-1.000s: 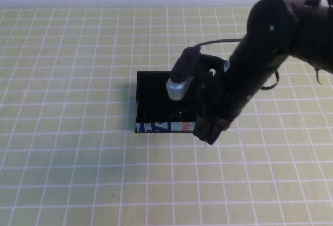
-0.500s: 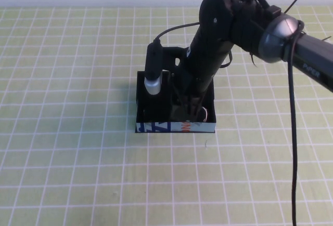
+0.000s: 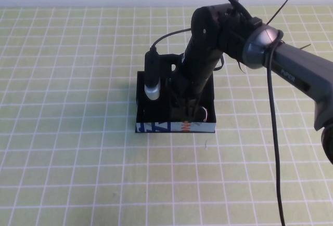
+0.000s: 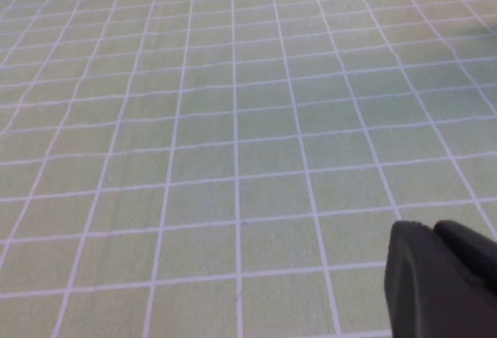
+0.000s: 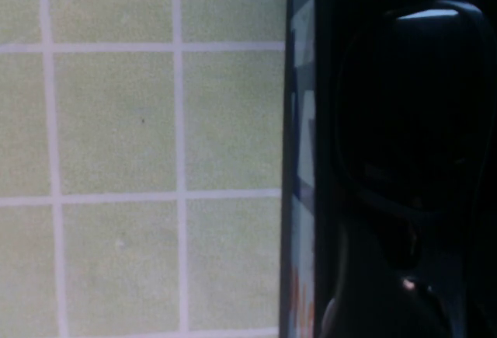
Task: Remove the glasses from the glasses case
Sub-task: Pick up the glasses from the glasses case
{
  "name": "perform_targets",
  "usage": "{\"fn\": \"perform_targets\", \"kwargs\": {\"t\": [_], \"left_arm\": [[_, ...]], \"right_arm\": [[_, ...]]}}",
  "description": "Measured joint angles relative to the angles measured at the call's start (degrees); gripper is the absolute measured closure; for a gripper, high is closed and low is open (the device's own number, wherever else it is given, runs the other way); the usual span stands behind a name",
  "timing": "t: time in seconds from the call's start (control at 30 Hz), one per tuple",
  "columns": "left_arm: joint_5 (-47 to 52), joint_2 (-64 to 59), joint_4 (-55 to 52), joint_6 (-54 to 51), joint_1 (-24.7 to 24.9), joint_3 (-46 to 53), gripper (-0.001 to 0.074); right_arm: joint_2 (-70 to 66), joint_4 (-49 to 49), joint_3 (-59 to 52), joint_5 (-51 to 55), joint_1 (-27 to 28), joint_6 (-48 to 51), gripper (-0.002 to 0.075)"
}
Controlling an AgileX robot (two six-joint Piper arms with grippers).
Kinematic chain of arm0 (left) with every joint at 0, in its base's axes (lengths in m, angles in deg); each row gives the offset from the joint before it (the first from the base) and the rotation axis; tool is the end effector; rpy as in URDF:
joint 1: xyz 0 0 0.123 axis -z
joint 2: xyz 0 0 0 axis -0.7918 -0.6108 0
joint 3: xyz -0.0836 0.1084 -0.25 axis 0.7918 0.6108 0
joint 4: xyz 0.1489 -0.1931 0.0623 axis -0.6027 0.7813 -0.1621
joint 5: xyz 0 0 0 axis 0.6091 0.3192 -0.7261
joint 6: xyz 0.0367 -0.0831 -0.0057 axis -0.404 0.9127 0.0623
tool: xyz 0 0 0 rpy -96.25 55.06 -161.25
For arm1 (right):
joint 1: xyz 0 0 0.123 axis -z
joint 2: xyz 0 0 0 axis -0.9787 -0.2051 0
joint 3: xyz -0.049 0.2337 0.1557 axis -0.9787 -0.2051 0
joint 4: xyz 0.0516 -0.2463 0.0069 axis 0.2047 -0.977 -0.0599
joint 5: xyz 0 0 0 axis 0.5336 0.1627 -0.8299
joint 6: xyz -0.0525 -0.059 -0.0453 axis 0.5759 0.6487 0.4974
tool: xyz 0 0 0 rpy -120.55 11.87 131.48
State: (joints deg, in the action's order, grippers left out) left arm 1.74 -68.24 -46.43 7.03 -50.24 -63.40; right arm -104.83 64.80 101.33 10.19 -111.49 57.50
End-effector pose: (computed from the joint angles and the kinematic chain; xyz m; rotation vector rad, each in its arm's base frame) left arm 0.0527 -0.0025 0.1737 0.1024 1.8487 0.0174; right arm 0.4012 0.2786 0.2189 -2.0362 1.9732 0.1070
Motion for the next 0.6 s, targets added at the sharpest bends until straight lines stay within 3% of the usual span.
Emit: {"fn": "perform_targets", "kwargs": {"t": [0.6], "left_arm": [[0.0, 0.0, 0.0, 0.0, 0.0, 0.0, 0.0739]], "right_arm": [[-0.4, -1.4, 0.1, -2.5, 0.5, 0.0, 0.0458]]}}
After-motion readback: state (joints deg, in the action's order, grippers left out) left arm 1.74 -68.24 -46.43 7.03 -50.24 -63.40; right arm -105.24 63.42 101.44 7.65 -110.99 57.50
